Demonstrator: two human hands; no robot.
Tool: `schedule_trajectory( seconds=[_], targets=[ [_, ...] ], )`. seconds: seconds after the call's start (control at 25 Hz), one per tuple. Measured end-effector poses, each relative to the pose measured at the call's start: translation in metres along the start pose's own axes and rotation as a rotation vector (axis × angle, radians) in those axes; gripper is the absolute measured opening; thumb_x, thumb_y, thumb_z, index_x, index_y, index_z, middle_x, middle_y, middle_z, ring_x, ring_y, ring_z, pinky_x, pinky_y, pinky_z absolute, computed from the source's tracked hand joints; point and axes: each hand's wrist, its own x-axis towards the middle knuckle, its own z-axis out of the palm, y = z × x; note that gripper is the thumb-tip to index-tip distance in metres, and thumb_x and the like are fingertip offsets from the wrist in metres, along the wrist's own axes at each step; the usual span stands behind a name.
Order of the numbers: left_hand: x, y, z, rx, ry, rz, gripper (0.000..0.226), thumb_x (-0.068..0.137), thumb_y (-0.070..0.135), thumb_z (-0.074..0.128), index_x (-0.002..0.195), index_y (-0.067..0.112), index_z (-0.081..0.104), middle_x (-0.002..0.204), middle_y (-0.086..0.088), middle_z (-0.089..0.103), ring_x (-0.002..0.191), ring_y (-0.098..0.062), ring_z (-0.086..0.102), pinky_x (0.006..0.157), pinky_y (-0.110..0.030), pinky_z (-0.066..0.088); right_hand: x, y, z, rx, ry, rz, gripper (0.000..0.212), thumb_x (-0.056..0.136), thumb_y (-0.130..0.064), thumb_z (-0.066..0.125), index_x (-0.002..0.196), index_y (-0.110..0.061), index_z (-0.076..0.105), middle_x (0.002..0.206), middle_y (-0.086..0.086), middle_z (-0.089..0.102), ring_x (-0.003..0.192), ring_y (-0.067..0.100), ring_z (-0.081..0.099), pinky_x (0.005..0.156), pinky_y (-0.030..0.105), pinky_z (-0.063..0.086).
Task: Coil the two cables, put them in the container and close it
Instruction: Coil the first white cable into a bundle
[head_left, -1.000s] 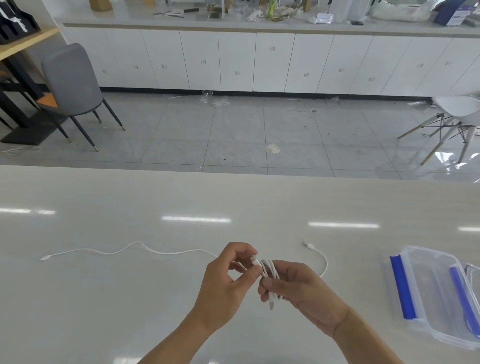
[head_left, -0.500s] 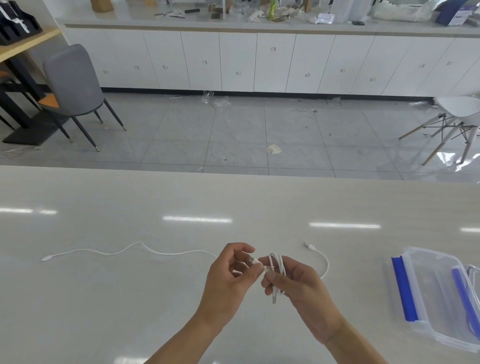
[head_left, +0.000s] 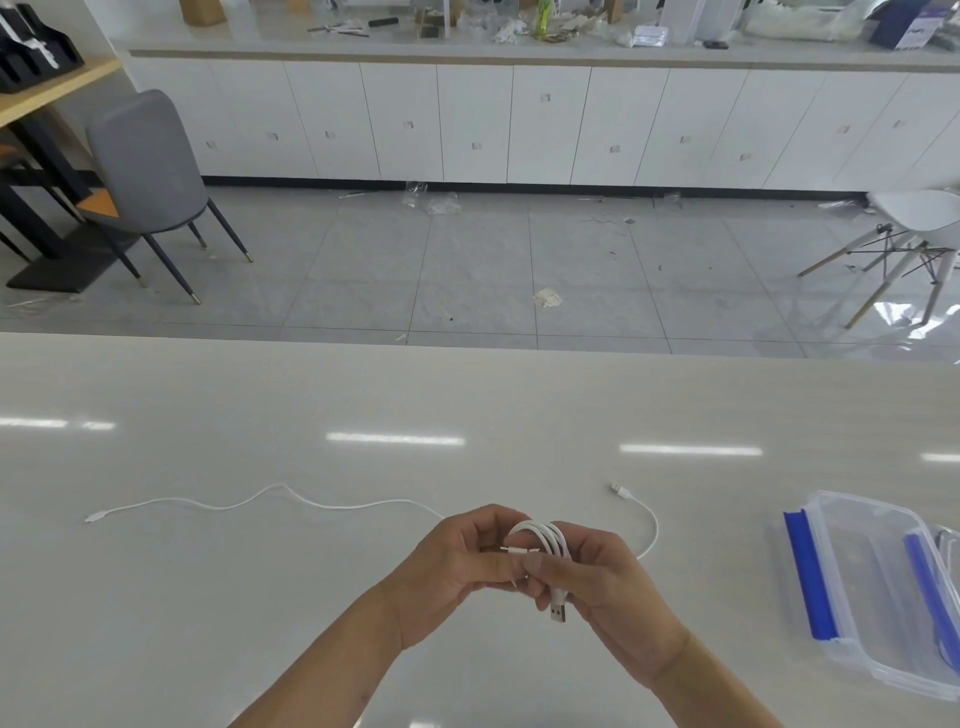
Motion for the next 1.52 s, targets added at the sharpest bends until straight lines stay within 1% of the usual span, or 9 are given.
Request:
schedule_trajectory(
  seconds=[0.08,0.16,0.36,0.6,0.76,1.0,1.12,1.28,1.52],
  targets=[
    [0.002,-0.002,0.0,0.062,0.088,-0.002,0.028,0.082,0.009,0.079,0.106,0.004,0.065,0.087,-0.016,0.071,0.078,-0.034,0.068,0.082,-0.046,0.048,0.001,0.002,0.001,-0.092,0.068,-0.031,0.021,0.08,-0.017,0.071,0.091,0.001,0.075,0.066,0.009,0.065,0.06,0.019,0.056,0.06,0.022,0.049],
    [0.004,-0.002,-0.001,0.081,0.12,-0.018,0.029,0.08,0.006,0.081,0.104,0.005,0.064,0.087,-0.015,0.071,0.077,-0.032,0.066,0.075,-0.04,0.043,0.0,0.002,0.0,-0.118,0.069,-0.022,0.021,0.079,-0.02,0.072,0.091,-0.003,0.076,0.067,0.008,0.067,0.063,0.019,0.058,0.058,0.021,0.047],
    [0.004,-0.002,-0.007,0.013,0.065,-0.091,0.028,0.075,0.006,0.085,0.095,0.012,0.066,0.088,-0.013,0.067,0.08,-0.03,0.059,0.071,-0.035,0.041,-0.005,0.0,-0.005,-0.024,-0.052,0.056,0.026,0.08,-0.023,0.074,0.098,-0.004,0.075,0.078,0.008,0.07,0.077,0.02,0.066,0.077,0.029,0.054],
    [0.008,-0.014,0.0,0.025,0.22,-0.047,0.026,0.068,0.012,0.087,0.087,0.019,0.069,0.086,-0.008,0.069,0.077,-0.022,0.06,0.064,-0.028,0.046,-0.004,-0.001,-0.003,-0.29,0.229,0.058,0.004,0.089,-0.007,0.069,0.088,-0.003,0.069,0.072,0.009,0.077,0.066,0.018,0.071,0.069,0.043,0.064],
    [0.007,-0.023,0.006,-0.023,0.354,0.009,0.027,0.066,0.009,0.085,0.089,0.014,0.072,0.084,-0.009,0.071,0.074,-0.023,0.059,0.065,-0.031,0.045,0.0,0.001,0.001,-0.443,0.317,0.066,0.006,0.087,-0.01,0.07,0.082,-0.009,0.068,0.068,0.003,0.078,0.058,0.014,0.072,0.054,0.03,0.061],
    [0.009,-0.035,0.02,-0.166,0.447,-0.002,0.02,0.064,0.012,0.08,0.075,0.017,0.064,0.071,-0.007,0.056,0.07,-0.024,0.047,0.07,-0.033,0.038,0.002,0.013,0.007,-0.471,0.395,0.064,0.008,0.084,-0.011,0.07,0.077,-0.009,0.066,0.064,0.002,0.078,0.057,0.019,0.074,0.052,0.026,0.059],
    [0.009,-0.036,0.021,-0.077,0.475,0.039,0.024,0.067,0.024,0.08,0.085,0.018,0.067,0.074,-0.005,0.062,0.072,-0.02,0.055,0.073,-0.032,0.044,0.003,0.017,0.008,-0.287,0.453,0.053,0.008,0.085,-0.007,0.071,0.078,-0.006,0.068,0.065,0.007,0.077,0.058,0.019,0.07,0.056,0.03,0.06],
    [0.007,-0.025,0.007,-0.171,0.271,-0.042,0.035,0.081,0.037,0.071,0.113,0.023,0.07,0.087,-0.009,0.067,0.08,-0.023,0.063,0.074,-0.033,0.05,0.001,0.01,-0.003,-0.037,0.357,0.068,0.004,0.088,-0.008,0.071,0.088,-0.006,0.075,0.076,0.014,0.077,0.068,0.019,0.069,0.058,0.026,0.054],
    [0.01,-0.023,0.006,-0.061,0.341,-0.041,0.02,0.094,0.025,0.063,0.098,0.012,0.077,0.088,-0.006,0.074,0.077,-0.018,0.065,0.069,-0.028,0.051,-0.002,0.014,-0.012,0.003,0.194,0.083,0.033,0.073,-0.011,0.078,0.105,-0.014,0.076,0.103,0.015,0.078,0.087,0.023,0.071,0.078,0.037,0.054]
  ],
)
